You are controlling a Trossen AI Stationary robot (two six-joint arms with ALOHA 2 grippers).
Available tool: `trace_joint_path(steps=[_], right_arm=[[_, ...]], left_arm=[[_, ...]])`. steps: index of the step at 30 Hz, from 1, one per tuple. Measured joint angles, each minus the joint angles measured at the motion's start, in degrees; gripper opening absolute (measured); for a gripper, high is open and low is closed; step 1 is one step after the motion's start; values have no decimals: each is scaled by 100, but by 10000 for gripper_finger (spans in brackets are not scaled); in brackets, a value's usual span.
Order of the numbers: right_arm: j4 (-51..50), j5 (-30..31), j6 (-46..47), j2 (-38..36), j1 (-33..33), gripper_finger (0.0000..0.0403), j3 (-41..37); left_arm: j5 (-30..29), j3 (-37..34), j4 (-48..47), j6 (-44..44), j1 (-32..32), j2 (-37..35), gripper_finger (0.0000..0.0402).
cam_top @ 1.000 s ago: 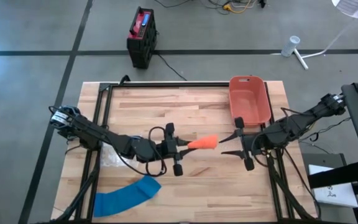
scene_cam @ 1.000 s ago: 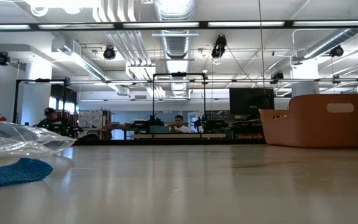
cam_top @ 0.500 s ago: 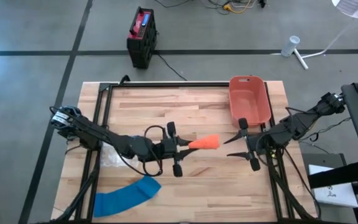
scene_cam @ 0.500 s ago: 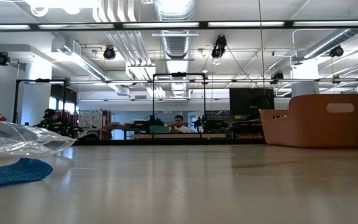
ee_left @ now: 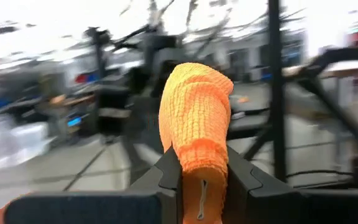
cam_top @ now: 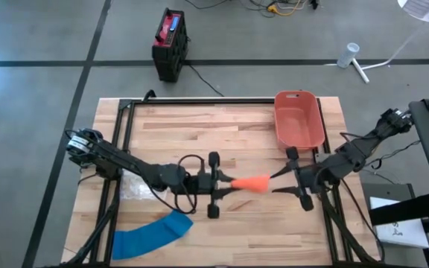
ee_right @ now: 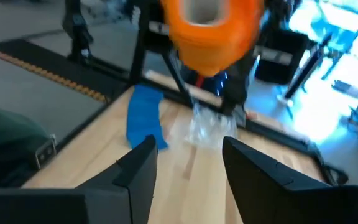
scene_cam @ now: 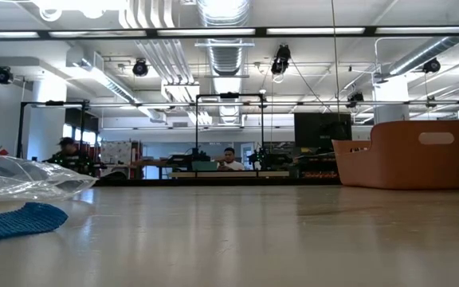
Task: Roll bandage
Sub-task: Roll the orange bandage
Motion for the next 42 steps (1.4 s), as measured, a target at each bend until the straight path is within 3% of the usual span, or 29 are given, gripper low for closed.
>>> trace_joint_path(steps=[2,6,12,18,30,42], right_arm=[[290,-1,-280,13,186,174,0],[1049,-7,-1078,81,620,174,0],[1695,424,-1773,101,954,174,0],[2175,1345,-1995,324,725,174,0],[2291,1381,-2063,745,205,174,129],[2092,1768,-1959,888,148,170,157]], left_arm=[[414,0,116,51,0,0,49],[474,0,134,274,0,-9,49],[-364,0,101,293,25,-11,49],[-571,0,132,294,50,2,49],[-847,-2,143,98,50,7,49],[-889,-13,139,53,42,8,49]])
